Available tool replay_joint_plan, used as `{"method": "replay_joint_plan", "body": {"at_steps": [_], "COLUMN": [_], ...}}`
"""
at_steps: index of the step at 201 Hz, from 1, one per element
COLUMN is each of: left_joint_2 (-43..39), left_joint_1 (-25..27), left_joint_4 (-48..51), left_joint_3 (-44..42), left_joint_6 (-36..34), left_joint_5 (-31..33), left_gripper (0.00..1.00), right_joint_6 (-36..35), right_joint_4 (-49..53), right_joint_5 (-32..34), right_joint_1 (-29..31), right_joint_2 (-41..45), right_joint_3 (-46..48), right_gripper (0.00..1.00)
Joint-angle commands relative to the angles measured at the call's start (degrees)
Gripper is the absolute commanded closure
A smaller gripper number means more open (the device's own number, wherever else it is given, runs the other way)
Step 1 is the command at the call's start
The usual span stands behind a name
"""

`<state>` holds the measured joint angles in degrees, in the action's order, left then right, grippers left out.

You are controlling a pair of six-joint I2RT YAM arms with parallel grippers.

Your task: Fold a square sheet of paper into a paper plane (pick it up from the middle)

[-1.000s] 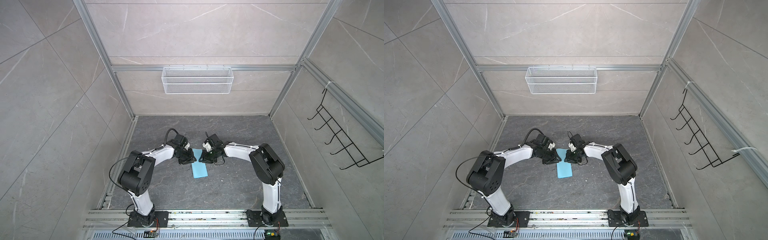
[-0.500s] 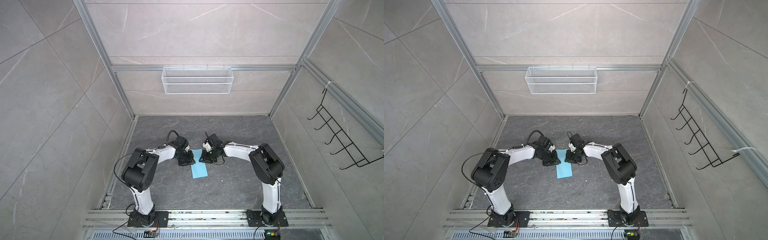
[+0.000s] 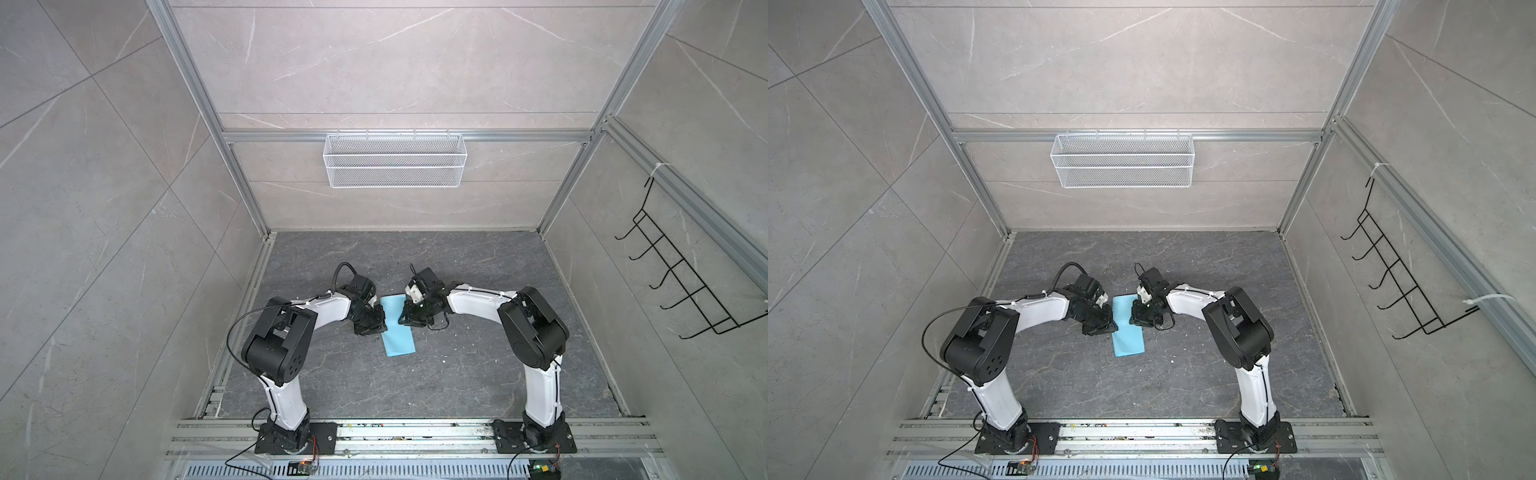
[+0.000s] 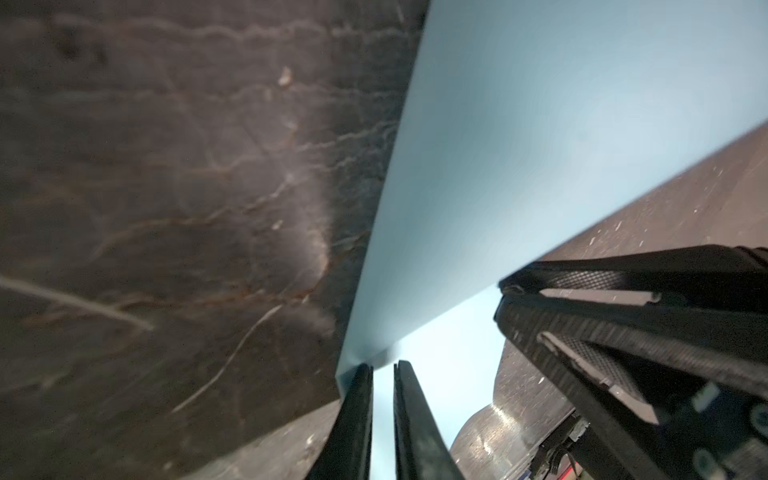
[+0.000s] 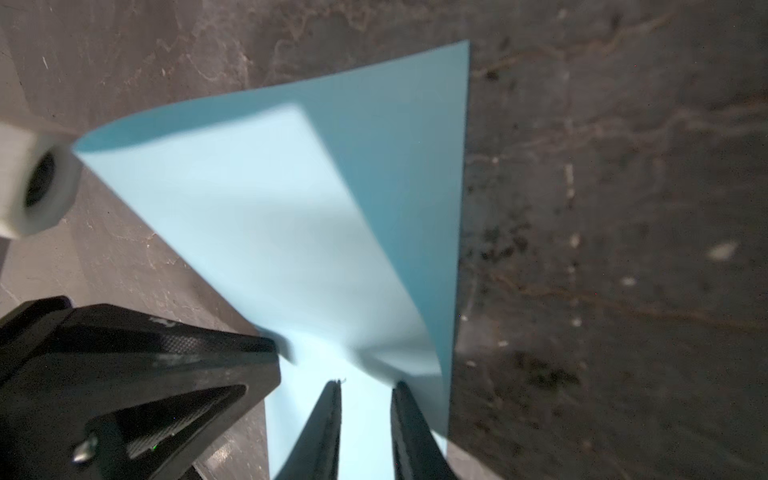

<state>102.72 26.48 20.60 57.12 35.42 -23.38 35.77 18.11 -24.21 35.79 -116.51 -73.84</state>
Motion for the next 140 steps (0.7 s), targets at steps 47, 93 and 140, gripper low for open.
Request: {"method": "replay_joint_plan", "body": {"at_steps": [47,93,140], "left_joint_2": [-5.3,1.2,4.8], "left_joint_1": [-1.3,-1.3,-2.1], "left_joint_4": [-3.7,-4.8,-3.9], "left_joint_3": [1.4,5.2,5.1], "left_joint_6": [-3.1,-3.7,-4.6], "left_joint_5": [-5.1,-6.1,-3.6], "left_gripper": [0.83,0.83,0.83], "right_joint_6": [-1.3,-1.2,-1.3], "right_joint_4": [9.7,10.3,10.7], "right_joint_5": [9.8,9.7,9.9], "right_joint_1": [-0.3,-0.3,-0.3], "right_joint_2": [-4.7,-5.1,-5.2], "right_joint_3": [2.8,2.3,2.2], "right_gripper": [0.74,0.74,0.74]}}
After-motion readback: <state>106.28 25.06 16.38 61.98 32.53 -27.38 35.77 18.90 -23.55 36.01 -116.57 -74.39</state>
